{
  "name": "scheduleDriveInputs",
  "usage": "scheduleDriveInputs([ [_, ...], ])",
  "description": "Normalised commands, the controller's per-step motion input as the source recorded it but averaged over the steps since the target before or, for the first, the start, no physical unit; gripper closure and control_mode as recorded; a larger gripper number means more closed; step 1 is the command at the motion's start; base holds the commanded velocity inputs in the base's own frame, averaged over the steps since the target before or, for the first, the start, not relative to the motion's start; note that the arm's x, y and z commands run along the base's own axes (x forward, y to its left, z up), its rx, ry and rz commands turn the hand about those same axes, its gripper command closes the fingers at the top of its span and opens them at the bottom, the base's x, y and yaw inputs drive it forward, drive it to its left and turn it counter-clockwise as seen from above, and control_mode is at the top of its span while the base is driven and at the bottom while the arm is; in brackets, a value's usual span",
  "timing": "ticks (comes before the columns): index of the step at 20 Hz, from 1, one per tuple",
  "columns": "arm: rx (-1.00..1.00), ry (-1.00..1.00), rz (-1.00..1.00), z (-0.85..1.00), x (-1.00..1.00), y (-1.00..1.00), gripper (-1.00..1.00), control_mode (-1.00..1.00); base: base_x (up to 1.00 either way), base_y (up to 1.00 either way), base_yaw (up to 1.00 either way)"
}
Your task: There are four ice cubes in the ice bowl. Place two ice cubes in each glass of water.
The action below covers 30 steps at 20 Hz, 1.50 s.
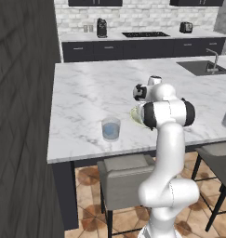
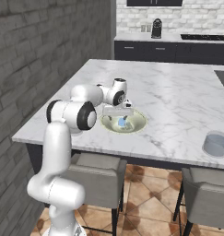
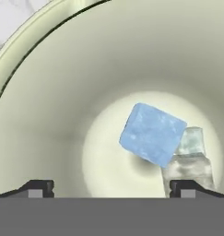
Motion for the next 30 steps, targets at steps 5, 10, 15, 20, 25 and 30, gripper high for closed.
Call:
scheduleDriveInputs([
  [5, -0.04, 0.07, -0.17, -0.06, 0.08, -0.13, -1.00, -1.00, 0.00, 0.00, 0.00],
  [10, -0.01, 0.02, -0.18, -0.15, 0.23, -0.01, -1.00, -1.00, 0.00, 0.00, 0.00],
  [15, 0.00, 0.02, -0.13, -0.25, 0.38, 0.00, -1.00, -1.00, 0.00, 0.00, 0.00],
  [20, 0.00, 0.05, -0.12, -0.25, 0.35, -0.05, -1.00, -1.00, 0.00, 0.00, 0.00],
  [25, 0.00, 0.05, -0.13, -0.03, 0.03, -0.10, -1.00, -1.00, 0.00, 0.00, 0.00],
  [30, 0.00, 0.08, -0.14, -0.03, -0.14, -0.10, 1.00, -1.00, 0.00, 0.00, 0.00],
])
